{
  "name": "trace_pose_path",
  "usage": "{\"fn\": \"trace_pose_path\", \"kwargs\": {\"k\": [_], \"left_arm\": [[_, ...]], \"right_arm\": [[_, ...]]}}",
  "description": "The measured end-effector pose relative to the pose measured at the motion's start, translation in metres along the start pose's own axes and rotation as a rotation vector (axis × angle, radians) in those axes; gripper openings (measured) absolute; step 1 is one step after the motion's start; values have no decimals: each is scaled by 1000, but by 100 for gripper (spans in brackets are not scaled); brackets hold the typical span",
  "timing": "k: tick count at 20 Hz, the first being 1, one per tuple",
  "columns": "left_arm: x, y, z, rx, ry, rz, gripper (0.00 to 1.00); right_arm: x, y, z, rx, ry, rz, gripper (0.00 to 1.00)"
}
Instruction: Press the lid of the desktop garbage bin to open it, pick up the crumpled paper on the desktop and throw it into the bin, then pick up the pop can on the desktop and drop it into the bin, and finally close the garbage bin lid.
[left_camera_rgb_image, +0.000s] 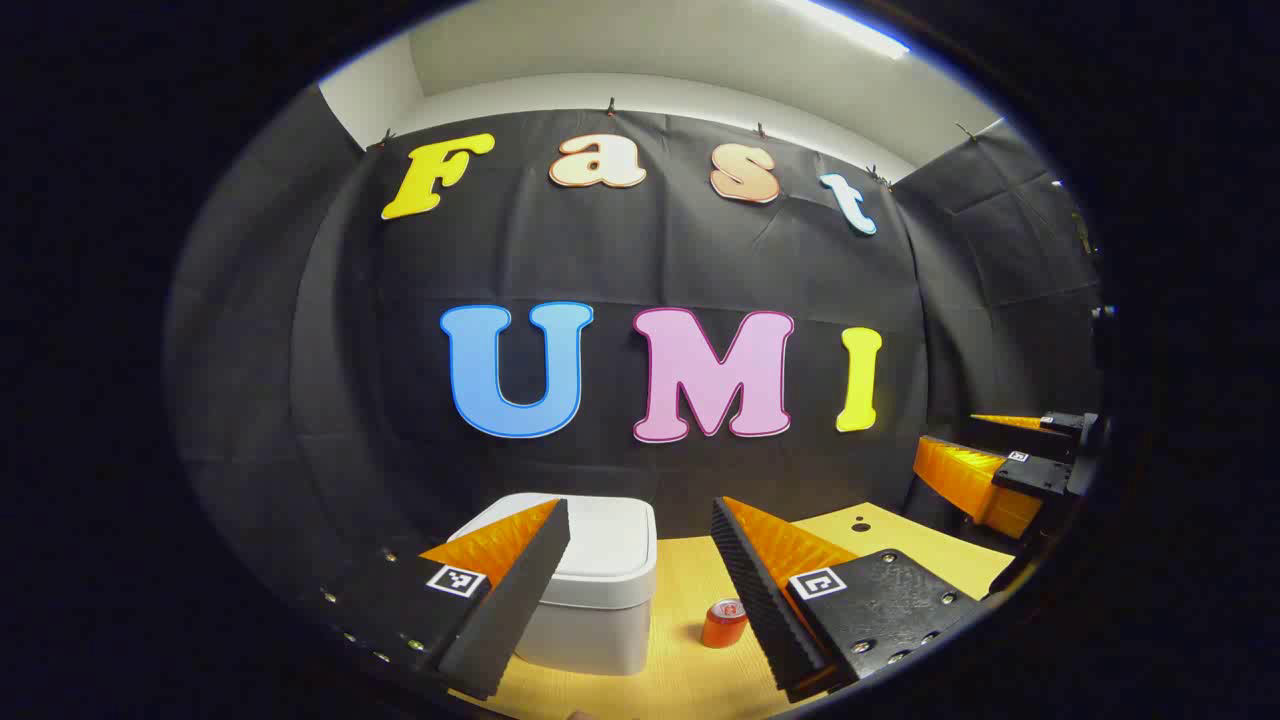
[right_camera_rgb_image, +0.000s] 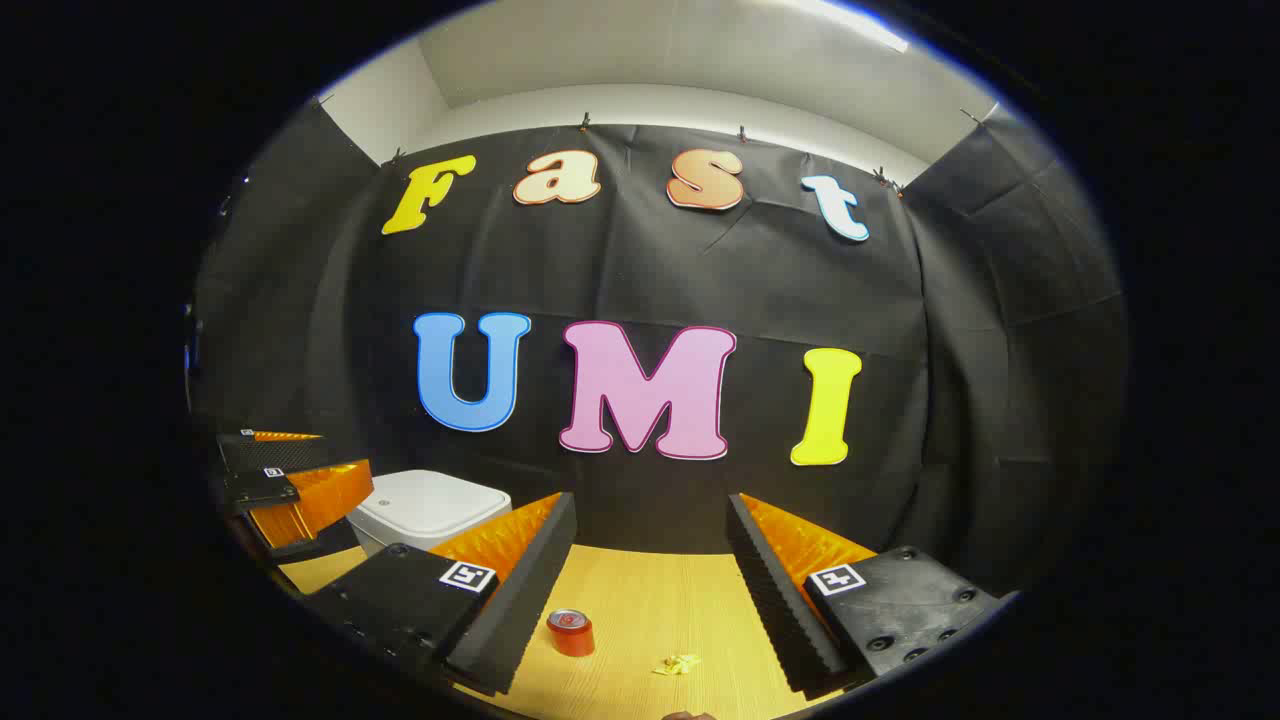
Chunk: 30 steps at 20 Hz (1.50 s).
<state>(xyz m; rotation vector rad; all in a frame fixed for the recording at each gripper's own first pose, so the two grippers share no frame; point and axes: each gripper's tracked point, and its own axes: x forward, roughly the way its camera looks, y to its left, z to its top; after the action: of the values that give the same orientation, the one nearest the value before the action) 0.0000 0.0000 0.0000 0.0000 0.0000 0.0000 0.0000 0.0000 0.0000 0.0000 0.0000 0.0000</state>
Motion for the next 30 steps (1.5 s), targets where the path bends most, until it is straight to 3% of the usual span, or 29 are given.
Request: {"fn": "trace_pose_path", "kwargs": {"k": [11, 18, 24, 30], "left_arm": [[4, -4, 2, 6, -5, 5, 97], [21, -19, 21, 60, -20, 9, 95], [19, -25, 15, 7, -5, 60, 95], [24, -2, 33, 23, -38, 97, 95]], "right_arm": [[5, -1, -4, -6, 13, 9, 97], [9, 6, -12, -8, 34, 78, 98], [24, 4, -14, 1, 29, 154, 98], [34, 2, -1, -19, -14, 126, 98]]}}
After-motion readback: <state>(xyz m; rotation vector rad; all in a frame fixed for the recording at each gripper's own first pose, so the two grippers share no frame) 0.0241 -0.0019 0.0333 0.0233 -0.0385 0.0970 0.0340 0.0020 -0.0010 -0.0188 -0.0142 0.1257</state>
